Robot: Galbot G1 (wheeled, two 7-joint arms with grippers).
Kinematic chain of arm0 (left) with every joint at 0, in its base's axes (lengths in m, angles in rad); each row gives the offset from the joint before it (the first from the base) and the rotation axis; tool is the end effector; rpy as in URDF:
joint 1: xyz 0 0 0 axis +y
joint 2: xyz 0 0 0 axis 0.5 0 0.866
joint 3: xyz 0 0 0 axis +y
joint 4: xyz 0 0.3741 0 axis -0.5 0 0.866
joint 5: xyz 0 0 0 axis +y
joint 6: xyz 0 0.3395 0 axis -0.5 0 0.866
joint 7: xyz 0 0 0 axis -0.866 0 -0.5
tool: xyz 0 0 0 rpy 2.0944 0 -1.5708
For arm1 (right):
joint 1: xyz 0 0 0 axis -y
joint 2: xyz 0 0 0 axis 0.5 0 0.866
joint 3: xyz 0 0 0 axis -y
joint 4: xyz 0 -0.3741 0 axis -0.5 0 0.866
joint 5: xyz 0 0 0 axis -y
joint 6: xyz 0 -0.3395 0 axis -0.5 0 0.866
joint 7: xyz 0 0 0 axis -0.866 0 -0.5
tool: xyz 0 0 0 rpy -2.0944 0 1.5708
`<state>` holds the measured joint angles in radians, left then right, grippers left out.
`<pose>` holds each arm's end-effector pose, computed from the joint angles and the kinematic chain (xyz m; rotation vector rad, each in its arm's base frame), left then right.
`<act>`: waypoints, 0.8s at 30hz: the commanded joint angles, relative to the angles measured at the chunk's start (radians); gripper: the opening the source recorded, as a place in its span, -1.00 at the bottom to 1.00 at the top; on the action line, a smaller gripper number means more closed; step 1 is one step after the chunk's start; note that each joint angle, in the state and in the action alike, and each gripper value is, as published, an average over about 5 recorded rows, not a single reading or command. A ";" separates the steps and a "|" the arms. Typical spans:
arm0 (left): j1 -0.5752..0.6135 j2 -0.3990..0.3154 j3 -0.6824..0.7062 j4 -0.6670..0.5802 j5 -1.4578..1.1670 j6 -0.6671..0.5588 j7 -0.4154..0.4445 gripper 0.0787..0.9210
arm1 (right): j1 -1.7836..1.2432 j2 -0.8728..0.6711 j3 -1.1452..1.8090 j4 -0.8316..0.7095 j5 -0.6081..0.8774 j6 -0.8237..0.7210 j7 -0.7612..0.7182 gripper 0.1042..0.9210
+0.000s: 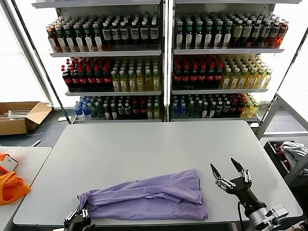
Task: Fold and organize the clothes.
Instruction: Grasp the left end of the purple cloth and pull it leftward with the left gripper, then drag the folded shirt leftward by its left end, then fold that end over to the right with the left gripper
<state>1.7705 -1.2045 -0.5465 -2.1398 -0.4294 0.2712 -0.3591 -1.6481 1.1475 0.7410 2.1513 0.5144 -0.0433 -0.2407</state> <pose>0.0978 0.0746 -0.3213 0.2320 -2.6642 0.0199 0.1460 -0.1330 -0.2773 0.4696 -3.0779 -0.0733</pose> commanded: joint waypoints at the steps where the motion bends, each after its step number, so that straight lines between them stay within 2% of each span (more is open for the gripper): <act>1: -0.101 0.089 -0.158 0.044 -0.017 -0.045 0.061 -0.90 | -0.001 0.000 0.003 0.001 0.004 0.001 -0.001 0.76; 8: -0.108 0.258 -0.498 0.197 -0.097 -0.071 0.259 -0.90 | -0.006 -0.005 0.009 0.005 0.012 0.000 0.000 0.76; 14: -0.113 0.394 -0.663 0.313 -0.163 -0.079 0.324 -0.90 | 0.002 0.000 -0.009 0.016 0.010 -0.008 0.002 0.76; 19: -0.125 0.434 -0.643 0.255 -0.170 -0.066 0.336 -0.90 | 0.000 0.003 -0.015 0.030 0.006 -0.014 0.002 0.76; 24: -0.122 0.381 -0.517 0.084 -0.135 -0.019 0.331 -0.90 | -0.025 0.006 -0.007 0.046 0.004 -0.010 -0.001 0.76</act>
<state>1.6603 -0.8776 -1.0531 -1.9522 -0.5550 0.2253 -0.0838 -1.6661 1.1548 0.7405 2.1898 0.5180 -0.0510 -0.2417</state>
